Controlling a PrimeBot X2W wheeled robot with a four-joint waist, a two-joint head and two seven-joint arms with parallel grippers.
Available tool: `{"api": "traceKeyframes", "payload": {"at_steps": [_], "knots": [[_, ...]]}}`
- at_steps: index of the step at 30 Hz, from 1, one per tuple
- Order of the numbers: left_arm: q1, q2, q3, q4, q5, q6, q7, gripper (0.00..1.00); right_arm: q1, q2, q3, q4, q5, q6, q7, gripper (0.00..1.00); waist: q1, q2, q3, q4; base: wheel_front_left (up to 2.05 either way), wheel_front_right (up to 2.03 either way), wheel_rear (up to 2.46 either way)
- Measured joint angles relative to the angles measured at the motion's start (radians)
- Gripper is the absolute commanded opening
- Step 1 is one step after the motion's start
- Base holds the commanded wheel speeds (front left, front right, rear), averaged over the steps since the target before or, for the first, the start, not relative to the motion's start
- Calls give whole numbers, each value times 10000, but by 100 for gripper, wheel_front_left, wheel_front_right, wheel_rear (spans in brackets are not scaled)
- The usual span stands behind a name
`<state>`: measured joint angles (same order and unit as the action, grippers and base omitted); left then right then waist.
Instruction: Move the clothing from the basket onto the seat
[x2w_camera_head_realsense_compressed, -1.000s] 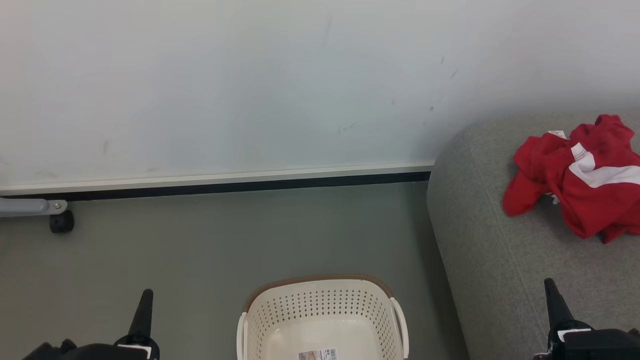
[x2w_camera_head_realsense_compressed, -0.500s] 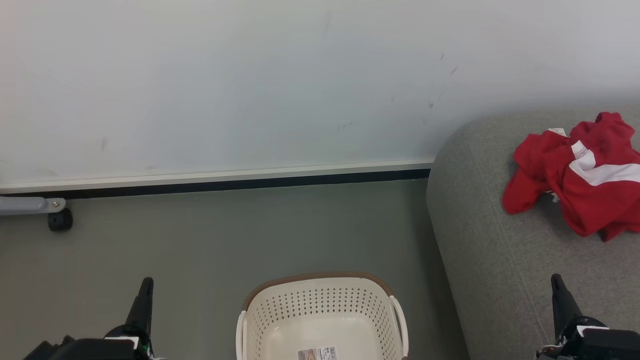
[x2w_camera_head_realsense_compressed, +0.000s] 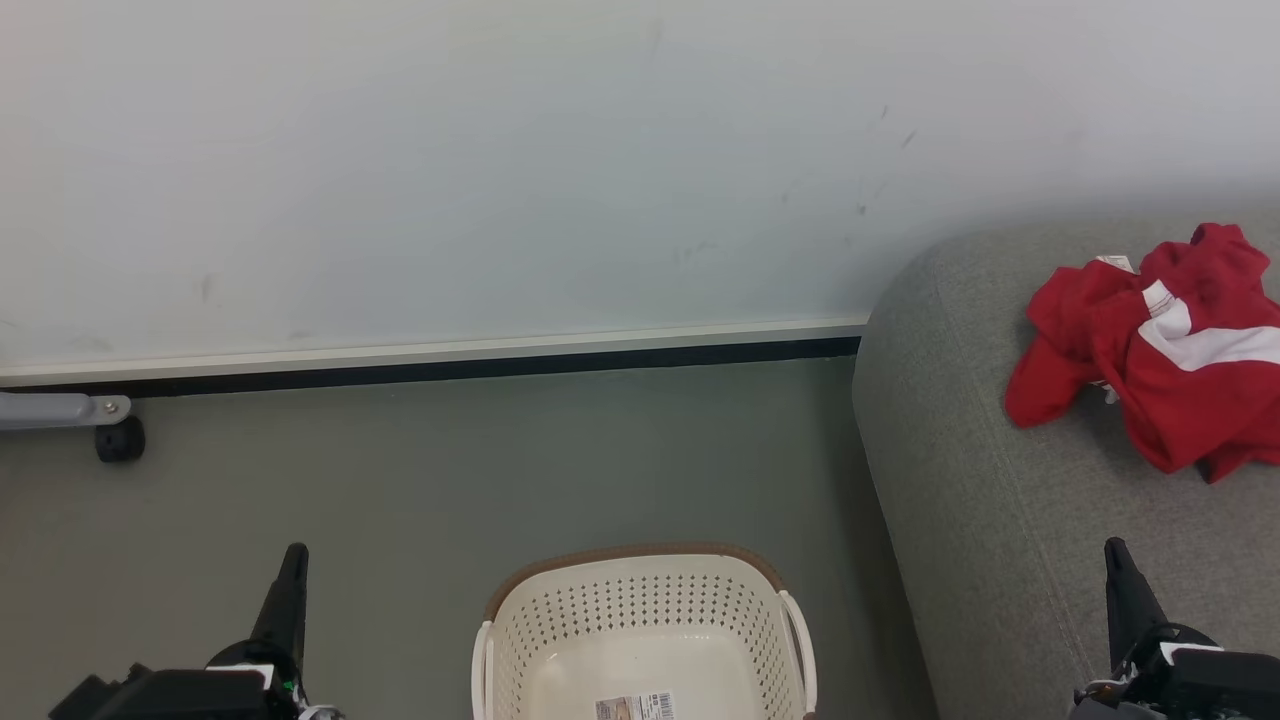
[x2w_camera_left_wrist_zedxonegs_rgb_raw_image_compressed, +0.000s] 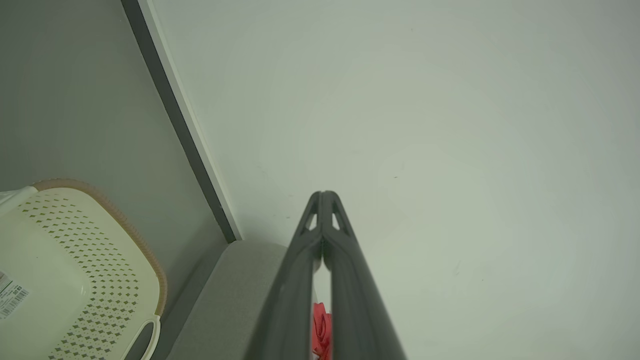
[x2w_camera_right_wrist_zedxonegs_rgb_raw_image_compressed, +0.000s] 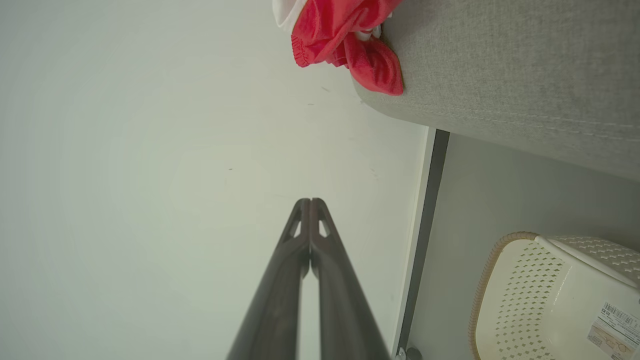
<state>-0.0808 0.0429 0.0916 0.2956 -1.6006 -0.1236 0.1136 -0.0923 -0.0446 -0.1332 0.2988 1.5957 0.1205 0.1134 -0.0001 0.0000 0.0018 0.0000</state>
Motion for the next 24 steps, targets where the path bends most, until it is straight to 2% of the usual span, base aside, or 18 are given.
{"api": "traceKeyframes", "payload": {"at_steps": [24], "knots": [[0, 0, -2, 2, 0, 0, 0, 0, 0, 2, 2, 0, 0, 0, 0, 0, 1, 0, -1, 0, 0, 0, 0]]}}
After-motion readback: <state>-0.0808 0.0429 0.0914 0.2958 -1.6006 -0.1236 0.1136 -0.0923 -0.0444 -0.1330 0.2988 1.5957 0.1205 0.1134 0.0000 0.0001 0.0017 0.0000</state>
